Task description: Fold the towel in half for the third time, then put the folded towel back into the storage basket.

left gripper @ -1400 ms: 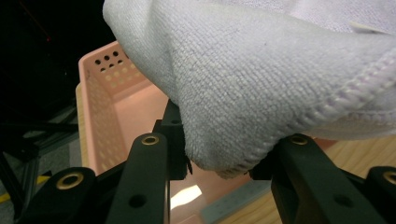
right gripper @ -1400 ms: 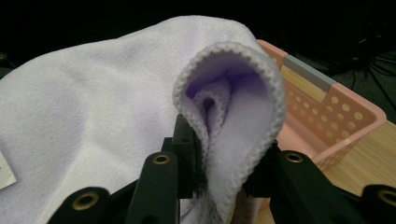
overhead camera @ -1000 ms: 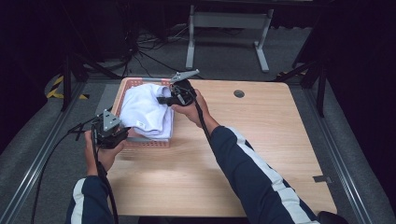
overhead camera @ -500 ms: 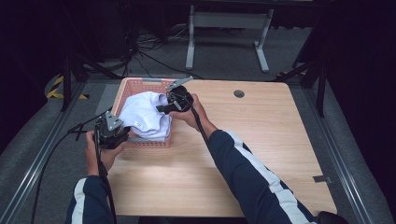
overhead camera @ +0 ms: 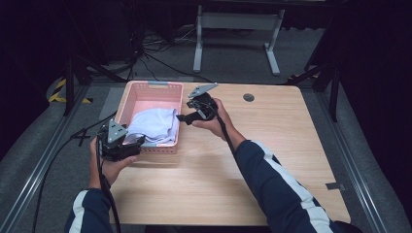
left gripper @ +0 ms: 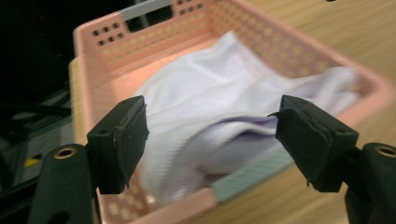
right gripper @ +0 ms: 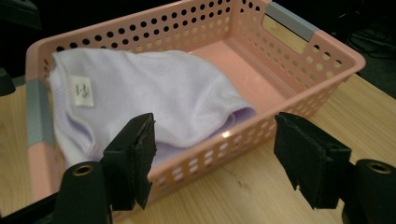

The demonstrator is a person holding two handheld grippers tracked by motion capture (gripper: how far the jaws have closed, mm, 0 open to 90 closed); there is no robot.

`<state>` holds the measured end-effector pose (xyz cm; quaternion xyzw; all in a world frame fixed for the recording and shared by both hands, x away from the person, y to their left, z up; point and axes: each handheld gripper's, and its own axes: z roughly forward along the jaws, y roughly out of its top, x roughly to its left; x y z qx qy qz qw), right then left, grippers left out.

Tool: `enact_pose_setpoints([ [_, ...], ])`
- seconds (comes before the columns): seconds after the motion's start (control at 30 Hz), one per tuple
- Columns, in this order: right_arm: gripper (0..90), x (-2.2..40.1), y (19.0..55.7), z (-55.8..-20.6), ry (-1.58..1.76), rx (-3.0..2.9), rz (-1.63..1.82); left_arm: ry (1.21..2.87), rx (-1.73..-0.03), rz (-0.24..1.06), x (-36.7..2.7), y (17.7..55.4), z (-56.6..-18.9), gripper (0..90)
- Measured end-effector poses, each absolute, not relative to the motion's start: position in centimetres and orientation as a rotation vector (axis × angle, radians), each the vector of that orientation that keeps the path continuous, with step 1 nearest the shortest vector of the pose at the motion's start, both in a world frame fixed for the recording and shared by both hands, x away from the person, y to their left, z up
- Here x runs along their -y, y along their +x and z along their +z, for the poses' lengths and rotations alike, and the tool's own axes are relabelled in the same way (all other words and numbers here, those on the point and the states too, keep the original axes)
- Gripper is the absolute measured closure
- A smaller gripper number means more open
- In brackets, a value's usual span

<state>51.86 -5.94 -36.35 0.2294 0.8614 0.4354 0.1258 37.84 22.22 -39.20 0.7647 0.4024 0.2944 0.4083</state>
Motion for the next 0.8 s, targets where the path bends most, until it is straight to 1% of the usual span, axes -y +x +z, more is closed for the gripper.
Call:
enact_pose_setpoints([
  [0.1,30.6,8.1,50.4,-35.9,0.62,-2.525,1.241,1.936,-0.953,0.712,-20.8,36.5,-39.1,22.7],
  [0.13,30.6,9.4,49.6,-35.9,0.594,-2.533,1.221,1.965,-0.905,0.705,-19.7,35.6,-39.0,22.4],
  [0.17,30.6,9.4,49.6,-35.9,0.594,-2.533,1.221,1.965,-0.905,0.705,-19.7,35.6,-39.0,22.5],
  [0.27,29.9,12.0,48.2,-36.1,0.584,-2.538,1.186,1.987,-0.841,0.673,-18.0,34.3,-39.0,22.1],
  [0.3,29.9,13.5,47.5,-36.3,0.577,-2.537,1.187,1.99,-0.811,0.64,-17.2,33.8,-39.2,22.2],
  [0.33,29.9,13.5,47.5,-36.3,0.577,-2.537,1.187,1.99,-0.811,0.64,-17.2,33.8,-39.2,22.2],
  [0.37,29.8,14.4,47.0,-36.5,0.581,-2.543,1.184,1.997,-0.802,0.625,-16.6,33.7,-39.3,22.2],
  [0.4,29.3,16.5,46.1,-36.8,0.592,-2.539,1.169,2.005,-0.79,0.584,-15.9,33.3,-39.5,22.0],
  [0.43,29.3,16.5,46.1,-36.8,0.592,-2.539,1.169,2.017,-0.773,0.569,-15.5,33.2,-39.7,22.0],
  [0.57,29.2,20.0,44.3,-37.5,0.601,-2.528,1.126,2.105,-0.687,0.504,-12.9,32.6,-41.1,21.2],
  [0.6,29.0,21.9,43.4,-37.9,0.612,-2.517,1.108,2.122,-0.686,0.493,-12.5,32.5,-41.4,20.8],
  [0.63,29.0,21.9,43.4,-37.9,0.612,-2.517,1.108,2.143,-0.67,0.486,-12.0,32.6,-42.0,20.8],
  [0.67,28.9,22.9,42.9,-38.2,0.62,-2.509,1.095,2.184,-0.663,0.475,-11.5,32.6,-42.5,20.1],
  [0.8,28.7,26.7,41.3,-39.9,0.653,-2.495,1.039,2.222,-0.655,0.454,-10.8,33.0,-44.2,20.6],
])
